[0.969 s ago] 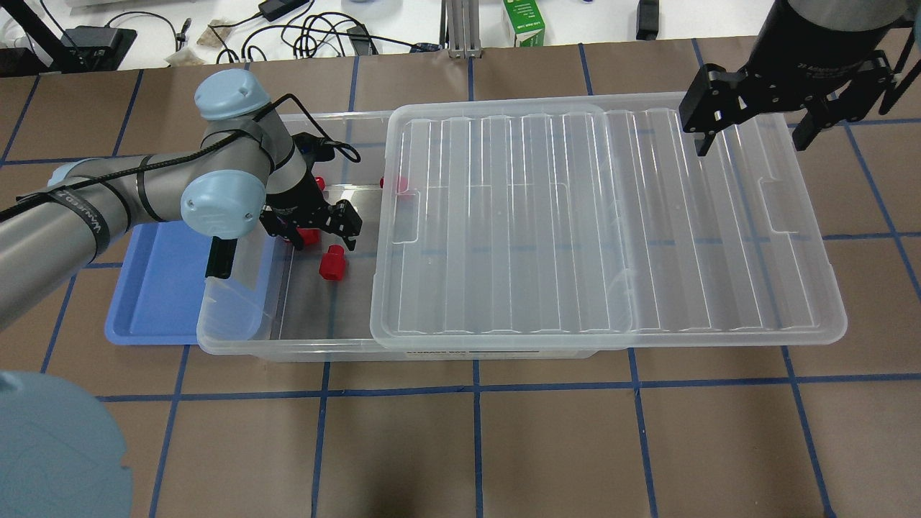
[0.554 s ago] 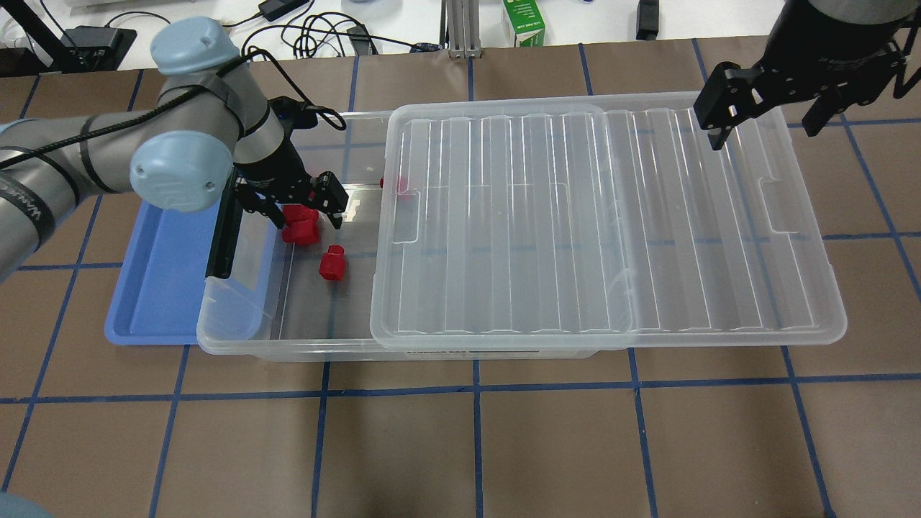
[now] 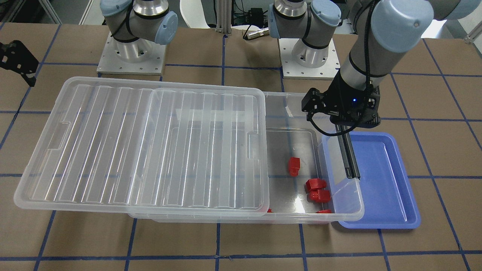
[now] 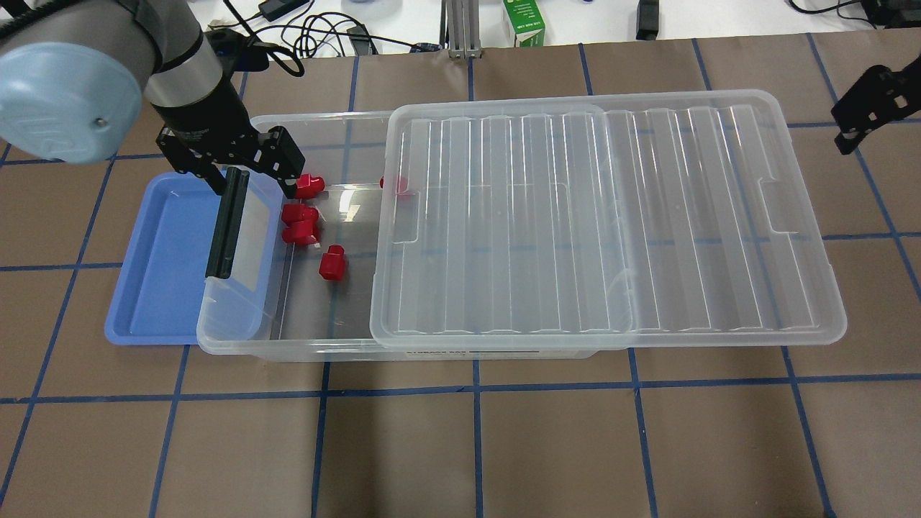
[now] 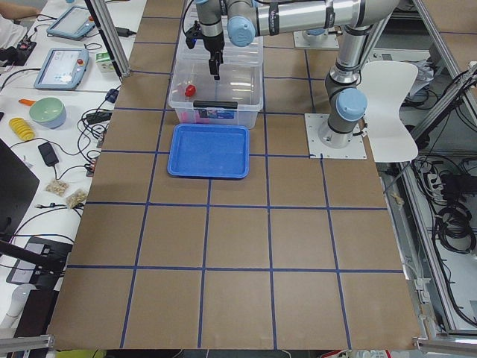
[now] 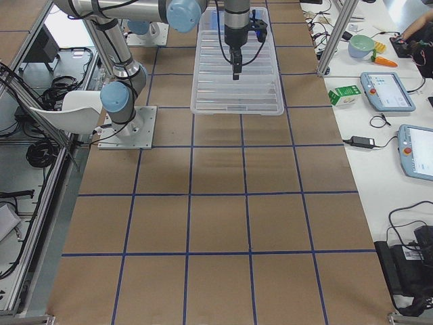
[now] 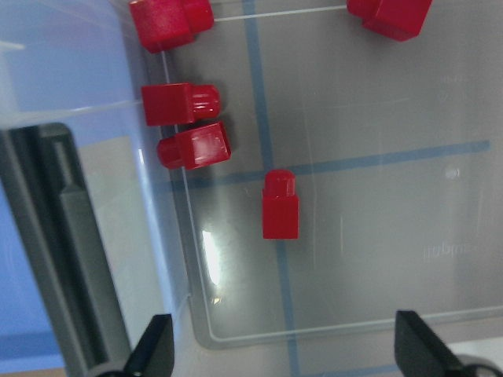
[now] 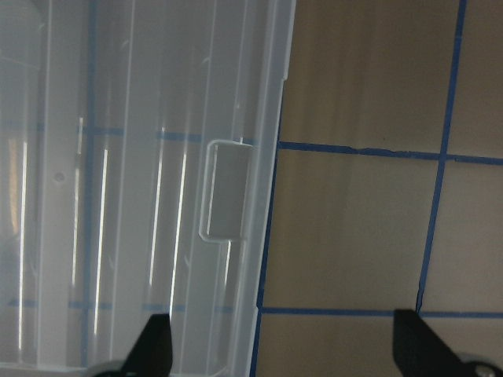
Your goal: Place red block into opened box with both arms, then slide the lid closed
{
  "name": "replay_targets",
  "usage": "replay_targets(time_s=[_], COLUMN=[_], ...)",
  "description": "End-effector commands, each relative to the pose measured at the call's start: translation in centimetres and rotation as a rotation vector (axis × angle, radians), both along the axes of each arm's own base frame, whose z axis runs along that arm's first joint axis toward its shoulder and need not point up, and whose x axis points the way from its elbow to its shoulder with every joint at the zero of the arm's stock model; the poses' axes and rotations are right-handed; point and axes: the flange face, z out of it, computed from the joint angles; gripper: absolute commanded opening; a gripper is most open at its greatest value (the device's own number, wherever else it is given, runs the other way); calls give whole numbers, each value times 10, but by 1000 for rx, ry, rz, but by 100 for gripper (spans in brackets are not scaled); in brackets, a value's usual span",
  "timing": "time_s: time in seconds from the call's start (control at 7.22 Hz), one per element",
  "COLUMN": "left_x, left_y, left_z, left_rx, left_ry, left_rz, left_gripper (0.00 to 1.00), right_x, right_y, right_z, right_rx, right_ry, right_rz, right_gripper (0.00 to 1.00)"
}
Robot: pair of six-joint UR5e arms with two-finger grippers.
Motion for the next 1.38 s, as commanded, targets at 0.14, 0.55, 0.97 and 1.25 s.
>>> replay_targets(time_s=[0.14,0.55,0.97,1.25], left_x=[-5,-5,-6,-6], left_y=[42,62,66,66], left_z=[22,9,5,3], left_rx=[-5,9,16,22], left_ry=[8,1,11,13], left_rz=[41,22,29,31], left_gripper=[100,100,100,100], right_x=[-61,-59,-52,-42], right_y=[-11,-5,-5,2], right_z=[-120,-150,-151,-159], right_rx=[7,6,-4,1], right_ry=[0,-1,-28,-46], right_rz=[70,59,6,-36], right_gripper=[100,100,100,100])
